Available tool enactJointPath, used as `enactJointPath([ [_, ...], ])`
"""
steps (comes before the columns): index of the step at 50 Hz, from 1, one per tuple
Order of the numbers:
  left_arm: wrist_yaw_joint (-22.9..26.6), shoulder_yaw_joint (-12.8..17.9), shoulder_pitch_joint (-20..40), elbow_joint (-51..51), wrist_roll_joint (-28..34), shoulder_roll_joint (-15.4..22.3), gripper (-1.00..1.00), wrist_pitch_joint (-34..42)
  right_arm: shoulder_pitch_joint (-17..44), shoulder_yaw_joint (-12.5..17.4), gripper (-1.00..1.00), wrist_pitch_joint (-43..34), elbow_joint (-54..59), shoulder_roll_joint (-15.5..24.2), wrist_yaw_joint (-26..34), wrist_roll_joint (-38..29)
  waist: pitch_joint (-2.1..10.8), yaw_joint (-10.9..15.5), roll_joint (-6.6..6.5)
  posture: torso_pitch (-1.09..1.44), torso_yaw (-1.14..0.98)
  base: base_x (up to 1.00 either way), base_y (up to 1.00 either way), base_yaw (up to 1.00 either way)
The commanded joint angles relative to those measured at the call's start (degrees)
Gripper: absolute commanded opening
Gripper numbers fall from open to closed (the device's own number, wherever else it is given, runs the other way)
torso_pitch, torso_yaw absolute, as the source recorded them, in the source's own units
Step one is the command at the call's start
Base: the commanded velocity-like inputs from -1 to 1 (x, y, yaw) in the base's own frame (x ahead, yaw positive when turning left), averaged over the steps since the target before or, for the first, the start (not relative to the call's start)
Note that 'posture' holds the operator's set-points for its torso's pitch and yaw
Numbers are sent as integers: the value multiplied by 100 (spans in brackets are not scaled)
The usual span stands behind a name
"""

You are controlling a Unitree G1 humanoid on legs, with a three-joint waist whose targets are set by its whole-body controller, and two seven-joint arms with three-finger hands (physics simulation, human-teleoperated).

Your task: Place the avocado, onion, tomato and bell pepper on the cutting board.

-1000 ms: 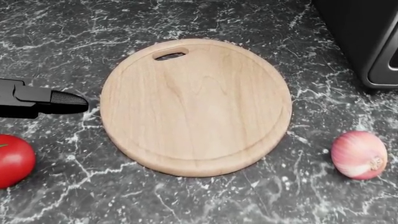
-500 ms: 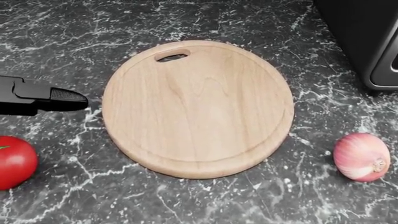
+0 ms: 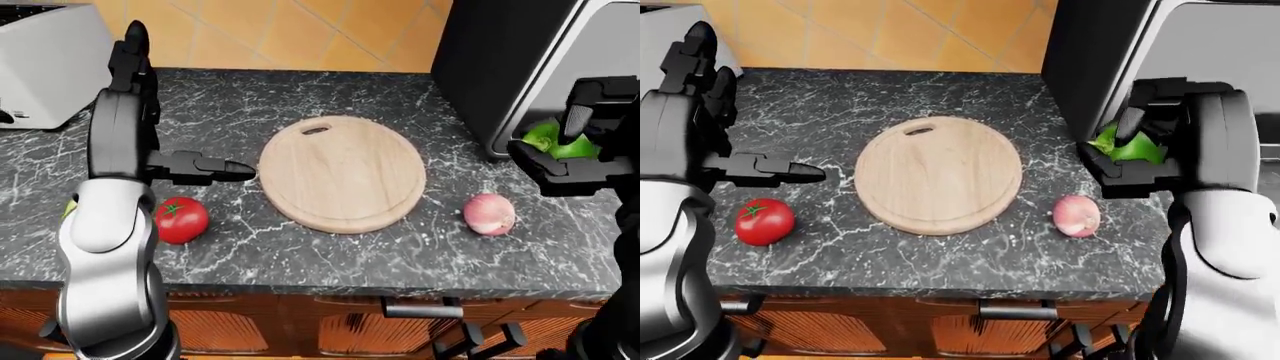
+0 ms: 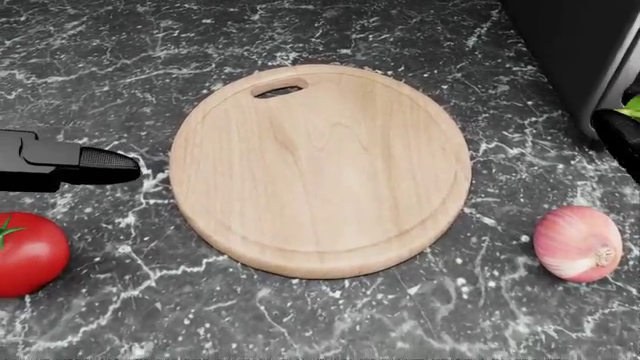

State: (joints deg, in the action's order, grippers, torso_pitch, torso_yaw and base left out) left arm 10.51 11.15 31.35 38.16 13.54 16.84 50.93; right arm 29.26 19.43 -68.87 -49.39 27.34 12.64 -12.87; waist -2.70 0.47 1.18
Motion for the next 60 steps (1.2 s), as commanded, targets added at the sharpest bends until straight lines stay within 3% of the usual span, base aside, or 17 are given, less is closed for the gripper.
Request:
enactJointPath([
  [1, -54, 19, 136, 113, 17, 37, 100, -193, 329, -143, -100, 199, 35, 29, -97, -132, 119, -3, -4, 0, 0, 0, 0, 0],
  [6, -57, 25, 144, 106, 13, 37, 100, -190, 864, -653, -100, 282, 385, -140, -62, -313, 125, -10, -41, 0, 0, 0, 0, 0],
  [14, -69, 32, 189, 98, -7, 49, 100, -169, 1572, -1173, -100, 520, 977, -516, 105, -668, 119, -18, -97, 0, 0, 0, 0, 0],
  [26, -80, 20, 230, 83, -20, 73, 100, -160, 2798, -1890, -100, 1651, 2957, -1680, 81, -1037, 131, -69, -199, 0, 0, 0, 0, 0],
  [30, -76, 32, 212, 71, -25, 82, 100, -183, 3169, -2061, -100, 1935, 3689, -1867, 110, -1207, 139, -72, -223, 0, 0, 0, 0, 0],
  [38, -78, 25, 201, 101, -26, 72, 100, -174, 3955, -2018, -100, 3041, 5619, -2266, -159, -1162, 142, -87, -256, 0, 0, 0, 0, 0],
  [46, -73, 30, 163, 158, -19, 66, 100, -151, 4547, -1997, -100, 4392, 7851, -2343, -730, -1192, 166, -109, -288, 0, 0, 0, 0, 0],
  [57, -78, 27, 147, 164, -3, 48, 100, -154, 4621, -2132, -100, 4473, 9001, -2631, -1437, -1661, 162, -85, -285, 0, 0, 0, 0, 0],
  [60, -81, 25, 129, 162, 3, 44, 100, -166, 4528, -2195, -100, 4500, 9097, -2715, -1400, -1775, 164, -80, -282, 0, 0, 0, 0, 0],
])
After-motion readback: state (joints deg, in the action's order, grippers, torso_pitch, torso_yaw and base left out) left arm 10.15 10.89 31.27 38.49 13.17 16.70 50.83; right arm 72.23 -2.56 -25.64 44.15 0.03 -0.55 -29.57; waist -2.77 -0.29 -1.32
